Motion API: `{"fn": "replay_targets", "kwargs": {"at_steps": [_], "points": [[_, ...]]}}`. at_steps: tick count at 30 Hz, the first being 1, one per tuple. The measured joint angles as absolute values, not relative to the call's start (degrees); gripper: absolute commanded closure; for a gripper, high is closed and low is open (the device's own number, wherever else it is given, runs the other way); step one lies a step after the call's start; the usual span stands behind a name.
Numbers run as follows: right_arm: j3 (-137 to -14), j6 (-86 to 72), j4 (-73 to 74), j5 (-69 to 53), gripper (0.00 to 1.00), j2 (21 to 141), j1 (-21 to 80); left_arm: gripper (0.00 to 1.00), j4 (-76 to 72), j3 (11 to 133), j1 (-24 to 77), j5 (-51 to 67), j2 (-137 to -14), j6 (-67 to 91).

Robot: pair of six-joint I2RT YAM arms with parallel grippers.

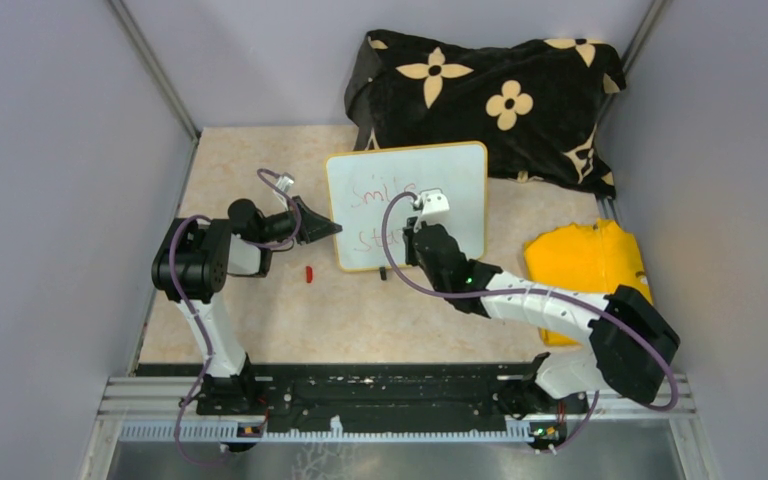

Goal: Write a sentence on the whiteboard

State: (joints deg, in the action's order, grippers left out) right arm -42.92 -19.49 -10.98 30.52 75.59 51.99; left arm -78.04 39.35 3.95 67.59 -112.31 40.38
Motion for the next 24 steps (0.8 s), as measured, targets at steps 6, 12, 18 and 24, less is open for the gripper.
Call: {"fn": "replay_targets", "kwargs": {"at_steps": [6,12,18,24], "points": [[-42.78,-19.57,-10.98,30.85,1.0,75.64,51.68,0.96,-77.97,39.38,3.95,67.59,-112.31,40.36],[-41.32,-19.81,-11.14,30.89,1.0,75.29,51.7,0.96,-77.91,39.38,3.95,67.57,-112.31,40.36],[-39.29,-20.97,-10.94,30.65,1.0,74.19,51.72,0.95,-77.76,39.4,3.95,67.59,-112.31,40.27],[-38.98,-21.21,-9.76,30.57,1.0,72.99,51.64,0.96,-77.76,39.42,3.99,67.64,-112.31,40.25]]}}
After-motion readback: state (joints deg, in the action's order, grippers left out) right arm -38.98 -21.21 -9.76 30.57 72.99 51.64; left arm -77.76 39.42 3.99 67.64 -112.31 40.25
